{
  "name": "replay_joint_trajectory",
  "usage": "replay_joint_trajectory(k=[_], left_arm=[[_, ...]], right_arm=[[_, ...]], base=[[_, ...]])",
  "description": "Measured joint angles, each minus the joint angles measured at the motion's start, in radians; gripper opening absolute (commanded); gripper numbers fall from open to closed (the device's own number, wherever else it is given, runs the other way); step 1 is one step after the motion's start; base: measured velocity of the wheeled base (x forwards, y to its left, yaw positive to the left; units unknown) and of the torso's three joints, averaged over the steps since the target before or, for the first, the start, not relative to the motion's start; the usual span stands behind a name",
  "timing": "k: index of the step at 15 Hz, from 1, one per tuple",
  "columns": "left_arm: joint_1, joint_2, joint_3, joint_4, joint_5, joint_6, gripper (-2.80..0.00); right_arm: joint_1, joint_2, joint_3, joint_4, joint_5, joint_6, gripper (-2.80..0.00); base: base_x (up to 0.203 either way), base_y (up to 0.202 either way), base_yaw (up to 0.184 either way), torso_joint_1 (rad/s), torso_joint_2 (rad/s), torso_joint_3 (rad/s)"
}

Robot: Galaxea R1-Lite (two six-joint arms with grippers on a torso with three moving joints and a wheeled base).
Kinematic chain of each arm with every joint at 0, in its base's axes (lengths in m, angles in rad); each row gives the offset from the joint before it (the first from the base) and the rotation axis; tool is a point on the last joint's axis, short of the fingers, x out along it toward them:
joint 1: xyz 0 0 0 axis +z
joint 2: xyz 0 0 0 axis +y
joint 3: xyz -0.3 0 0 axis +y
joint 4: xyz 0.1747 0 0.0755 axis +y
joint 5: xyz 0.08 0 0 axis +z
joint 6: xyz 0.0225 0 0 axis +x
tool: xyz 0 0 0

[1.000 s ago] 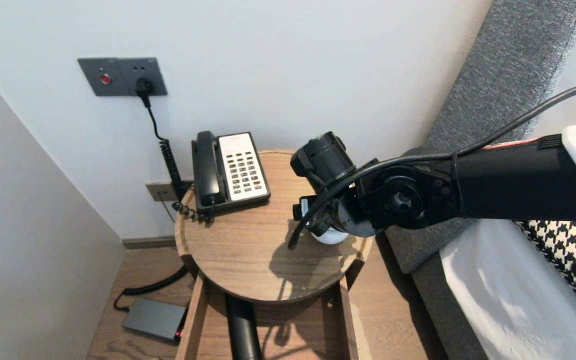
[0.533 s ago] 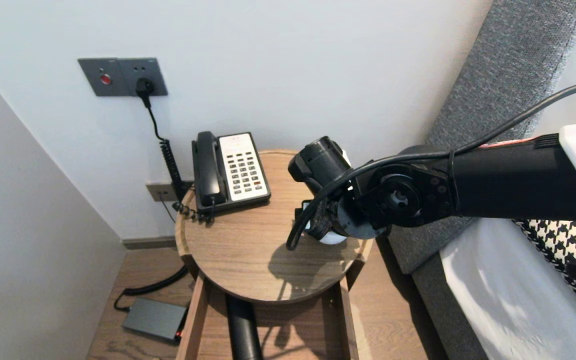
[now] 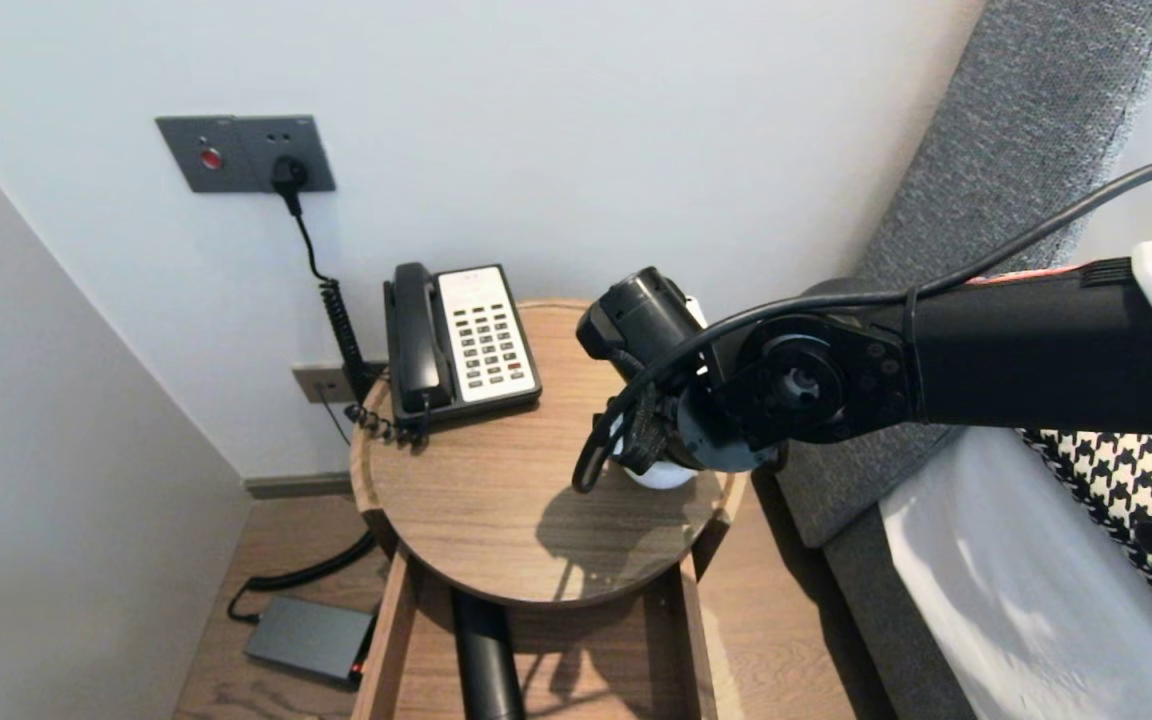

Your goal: Put the remote controls on the table in the drawer one by one

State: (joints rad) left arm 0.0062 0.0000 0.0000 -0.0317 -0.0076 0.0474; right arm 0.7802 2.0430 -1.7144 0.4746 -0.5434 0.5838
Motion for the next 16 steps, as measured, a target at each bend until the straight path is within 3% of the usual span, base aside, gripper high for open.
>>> replay_joint_trajectory(k=[5, 11, 16], left_arm=[[0.000, 0.000, 0.000, 0.000, 0.000, 0.000, -2.80], [0.000, 0.000, 0.000, 0.000, 0.000, 0.000, -2.80], [0.000, 0.000, 0.000, 0.000, 0.000, 0.000, -2.80]], right_arm=[[0.000, 0.006, -0.021, 0.022, 0.010, 0.005, 0.00], [0.003, 0.051, -0.183, 0.202, 0.046, 0.055, 0.00], [-0.017, 0.090, -0.212, 0.216, 0.047, 0.053, 0.00]], base=[[0.000, 0.000, 0.000, 0.000, 0.00, 0.000], [0.000, 0.000, 0.000, 0.000, 0.00, 0.000], [0.000, 0.000, 0.000, 0.000, 0.00, 0.000]])
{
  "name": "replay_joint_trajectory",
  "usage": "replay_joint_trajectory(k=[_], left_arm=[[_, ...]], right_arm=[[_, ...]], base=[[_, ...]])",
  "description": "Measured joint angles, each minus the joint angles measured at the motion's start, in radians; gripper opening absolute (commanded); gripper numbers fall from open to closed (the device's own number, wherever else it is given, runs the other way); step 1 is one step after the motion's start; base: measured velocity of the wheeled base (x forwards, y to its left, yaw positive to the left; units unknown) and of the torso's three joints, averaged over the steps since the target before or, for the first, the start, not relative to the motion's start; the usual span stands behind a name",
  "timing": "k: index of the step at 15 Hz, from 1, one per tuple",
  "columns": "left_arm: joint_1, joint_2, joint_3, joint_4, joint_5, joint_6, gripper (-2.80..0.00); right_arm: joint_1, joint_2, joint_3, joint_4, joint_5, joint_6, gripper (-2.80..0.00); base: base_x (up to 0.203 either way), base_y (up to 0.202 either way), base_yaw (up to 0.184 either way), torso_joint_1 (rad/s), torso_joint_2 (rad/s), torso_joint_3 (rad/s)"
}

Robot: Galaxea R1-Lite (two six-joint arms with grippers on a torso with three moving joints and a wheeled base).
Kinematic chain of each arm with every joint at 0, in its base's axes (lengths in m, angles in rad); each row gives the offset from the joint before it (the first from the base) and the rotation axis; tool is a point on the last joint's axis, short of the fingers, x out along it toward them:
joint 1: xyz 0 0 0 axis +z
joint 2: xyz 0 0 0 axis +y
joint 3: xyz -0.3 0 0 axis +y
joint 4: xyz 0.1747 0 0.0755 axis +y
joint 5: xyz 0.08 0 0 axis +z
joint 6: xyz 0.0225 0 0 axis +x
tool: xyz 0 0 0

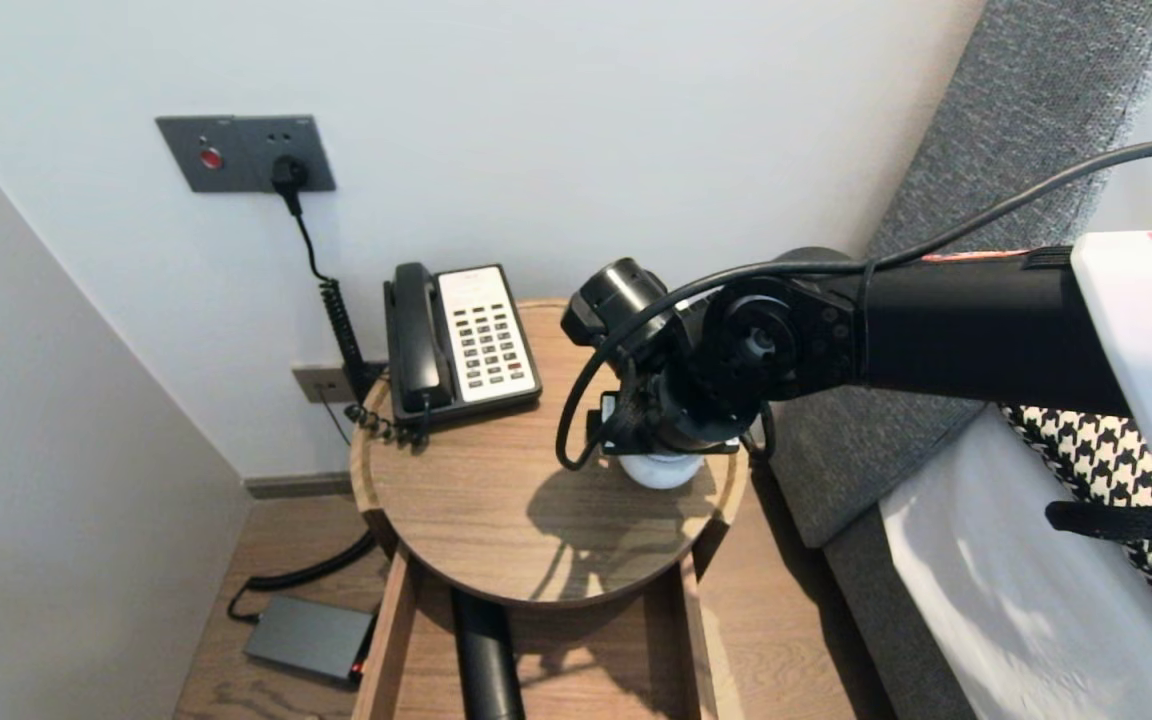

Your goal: Put the remote controls on the table in the drawer one by one

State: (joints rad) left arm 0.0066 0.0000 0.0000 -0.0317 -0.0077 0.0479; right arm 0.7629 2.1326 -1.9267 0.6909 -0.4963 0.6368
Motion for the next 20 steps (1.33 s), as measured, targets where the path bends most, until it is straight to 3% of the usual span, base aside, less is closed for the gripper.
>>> replay_joint_trajectory(k=[6, 7, 17, 20], left_arm=[[0.000, 0.000, 0.000, 0.000, 0.000, 0.000, -2.80], [0.000, 0.000, 0.000, 0.000, 0.000, 0.000, -2.80], [0.000, 0.000, 0.000, 0.000, 0.000, 0.000, -2.80], [0.000, 0.000, 0.000, 0.000, 0.000, -0.001, -2.80]], right_arm=[[-0.011, 0.007, -0.001, -0.001, 0.000, 0.001, 0.00], [-0.010, 0.007, -0.001, -0.001, 0.000, 0.002, -2.80], [-0.004, -0.008, 0.007, 0.025, 0.006, 0.010, -2.80], [0.038, -0.055, 0.006, 0.081, 0.008, 0.010, -2.80]], base=[[0.000, 0.000, 0.000, 0.000, 0.00, 0.000], [0.000, 0.000, 0.000, 0.000, 0.00, 0.000], [0.000, 0.000, 0.000, 0.000, 0.00, 0.000], [0.000, 0.000, 0.000, 0.000, 0.00, 0.000]])
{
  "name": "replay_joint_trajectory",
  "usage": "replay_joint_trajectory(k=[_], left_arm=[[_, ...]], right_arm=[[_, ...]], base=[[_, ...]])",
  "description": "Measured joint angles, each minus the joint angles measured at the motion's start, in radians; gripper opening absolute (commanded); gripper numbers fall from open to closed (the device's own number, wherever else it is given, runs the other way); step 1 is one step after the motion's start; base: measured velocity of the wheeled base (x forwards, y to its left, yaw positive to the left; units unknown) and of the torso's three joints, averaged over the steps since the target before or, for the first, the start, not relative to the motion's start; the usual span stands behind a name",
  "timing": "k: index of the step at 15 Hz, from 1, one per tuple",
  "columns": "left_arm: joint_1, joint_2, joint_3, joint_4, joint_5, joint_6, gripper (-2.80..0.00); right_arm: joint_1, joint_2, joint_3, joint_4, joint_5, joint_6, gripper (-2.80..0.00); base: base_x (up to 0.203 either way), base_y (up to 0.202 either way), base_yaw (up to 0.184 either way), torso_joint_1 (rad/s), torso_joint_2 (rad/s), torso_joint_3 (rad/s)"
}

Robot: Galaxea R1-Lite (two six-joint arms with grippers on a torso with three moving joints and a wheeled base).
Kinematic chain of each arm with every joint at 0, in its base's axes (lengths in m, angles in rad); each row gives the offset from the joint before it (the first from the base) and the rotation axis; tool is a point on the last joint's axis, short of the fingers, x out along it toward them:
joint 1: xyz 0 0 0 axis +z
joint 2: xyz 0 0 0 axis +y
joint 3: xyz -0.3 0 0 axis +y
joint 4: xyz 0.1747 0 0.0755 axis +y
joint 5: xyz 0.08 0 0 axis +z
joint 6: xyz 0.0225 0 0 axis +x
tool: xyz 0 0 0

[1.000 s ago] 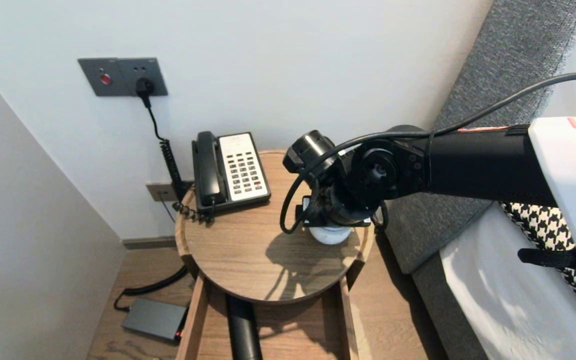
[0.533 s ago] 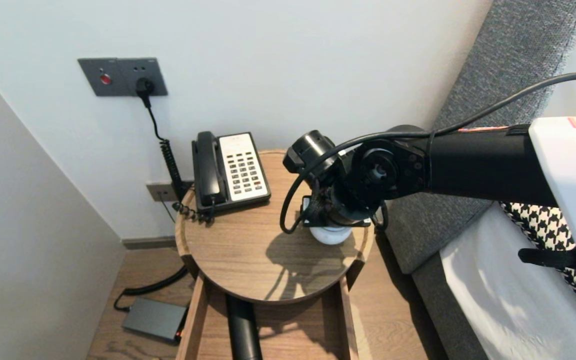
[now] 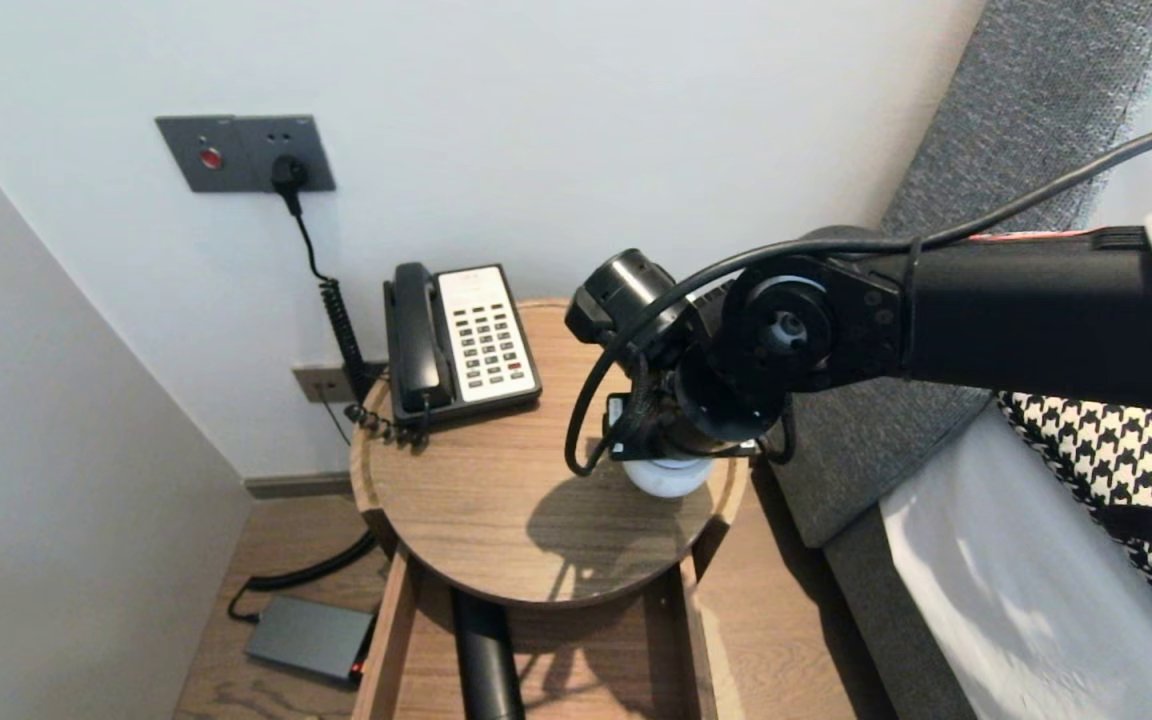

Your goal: Put the remote controls on the table in the drawer one by one

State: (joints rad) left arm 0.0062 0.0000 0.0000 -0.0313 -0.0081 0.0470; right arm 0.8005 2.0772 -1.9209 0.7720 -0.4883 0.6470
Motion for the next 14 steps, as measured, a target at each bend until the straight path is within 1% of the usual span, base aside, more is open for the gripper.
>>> replay_joint_trajectory(k=[3, 5, 7, 10, 14], left_arm=[[0.000, 0.000, 0.000, 0.000, 0.000, 0.001, -2.80], [0.000, 0.000, 0.000, 0.000, 0.000, 0.000, -2.80], [0.000, 0.000, 0.000, 0.000, 0.000, 0.001, -2.80], [0.001, 0.000, 0.000, 0.000, 0.000, 0.000, -2.80], [0.000, 0.000, 0.000, 0.000, 0.000, 0.000, -2.80]], right_arm=[[0.068, -0.055, -0.001, 0.037, 0.000, 0.005, -2.80], [0.149, -0.089, 0.001, 0.081, 0.000, 0.024, -2.80], [0.210, -0.110, 0.002, 0.124, 0.002, 0.059, -2.80], [0.293, -0.122, 0.017, 0.151, 0.042, 0.123, -2.80], [0.357, -0.125, 0.095, 0.158, 0.078, 0.200, -2.80]], base=[[0.000, 0.000, 0.000, 0.000, 0.00, 0.000], [0.000, 0.000, 0.000, 0.000, 0.00, 0.000], [0.000, 0.000, 0.000, 0.000, 0.00, 0.000], [0.000, 0.000, 0.000, 0.000, 0.00, 0.000], [0.000, 0.000, 0.000, 0.000, 0.00, 0.000]])
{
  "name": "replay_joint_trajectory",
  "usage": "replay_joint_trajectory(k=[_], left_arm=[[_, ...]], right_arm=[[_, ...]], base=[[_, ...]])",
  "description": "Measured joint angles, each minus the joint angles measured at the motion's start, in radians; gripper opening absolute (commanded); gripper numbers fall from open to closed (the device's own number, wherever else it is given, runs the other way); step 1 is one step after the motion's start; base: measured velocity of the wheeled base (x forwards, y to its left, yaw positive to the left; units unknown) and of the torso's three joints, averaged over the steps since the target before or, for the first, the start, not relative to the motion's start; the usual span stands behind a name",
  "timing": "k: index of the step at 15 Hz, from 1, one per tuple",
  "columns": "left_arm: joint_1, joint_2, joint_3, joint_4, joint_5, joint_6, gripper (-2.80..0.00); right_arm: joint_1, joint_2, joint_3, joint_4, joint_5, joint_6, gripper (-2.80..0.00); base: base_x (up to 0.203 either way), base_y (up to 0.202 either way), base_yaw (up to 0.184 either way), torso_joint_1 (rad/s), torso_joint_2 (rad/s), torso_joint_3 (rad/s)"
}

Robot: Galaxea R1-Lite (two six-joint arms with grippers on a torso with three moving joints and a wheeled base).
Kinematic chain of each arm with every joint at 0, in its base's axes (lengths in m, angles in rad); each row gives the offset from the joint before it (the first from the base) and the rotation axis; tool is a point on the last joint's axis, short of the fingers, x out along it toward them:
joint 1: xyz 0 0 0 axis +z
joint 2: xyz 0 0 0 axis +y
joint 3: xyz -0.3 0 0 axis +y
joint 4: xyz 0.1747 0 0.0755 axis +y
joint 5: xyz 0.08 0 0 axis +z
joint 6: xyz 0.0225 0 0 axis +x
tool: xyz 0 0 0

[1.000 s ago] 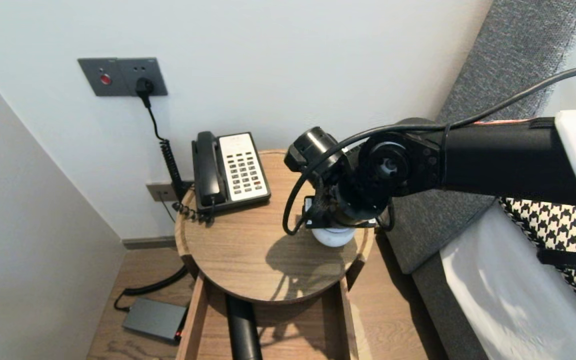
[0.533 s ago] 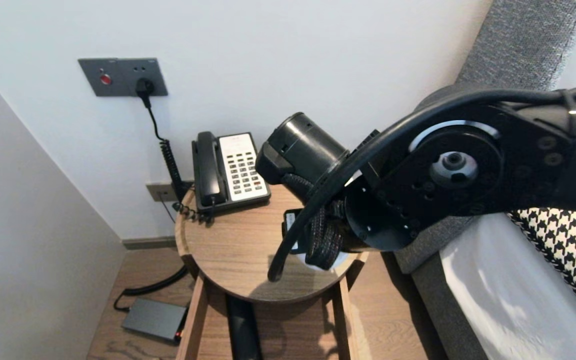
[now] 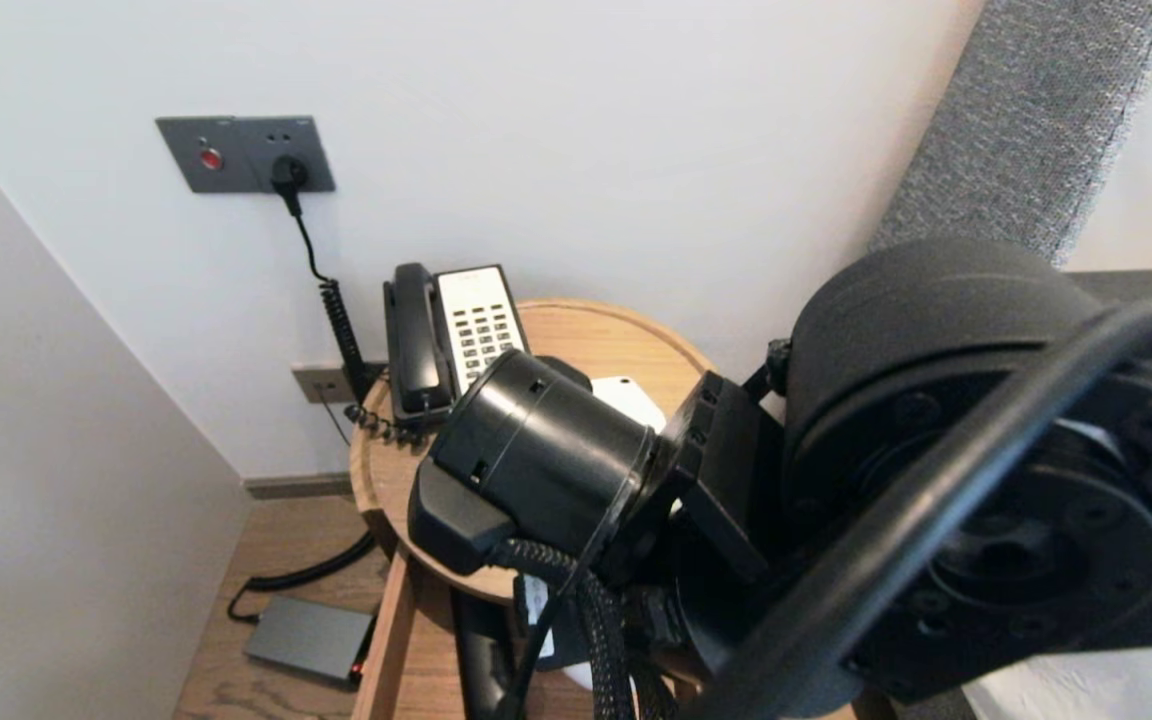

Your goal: Put the remote controls on the table in the drawer one by one

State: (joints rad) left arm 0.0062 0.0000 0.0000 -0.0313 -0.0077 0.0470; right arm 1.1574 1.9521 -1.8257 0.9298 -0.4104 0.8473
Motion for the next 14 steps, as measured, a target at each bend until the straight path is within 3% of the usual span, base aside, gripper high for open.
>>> replay_joint_trajectory(k=[4, 14], left_arm=[[0.000, 0.000, 0.000, 0.000, 0.000, 0.000, -2.80], [0.000, 0.000, 0.000, 0.000, 0.000, 0.000, -2.80]], right_arm=[[0.011, 0.006, 0.057, -0.004, 0.044, 0.036, -2.80], [0.020, 0.078, 0.160, -0.074, 0.055, 0.054, -2.80]], base=[[0.000, 0.000, 0.000, 0.000, 0.00, 0.000], [0.000, 0.000, 0.000, 0.000, 0.00, 0.000]])
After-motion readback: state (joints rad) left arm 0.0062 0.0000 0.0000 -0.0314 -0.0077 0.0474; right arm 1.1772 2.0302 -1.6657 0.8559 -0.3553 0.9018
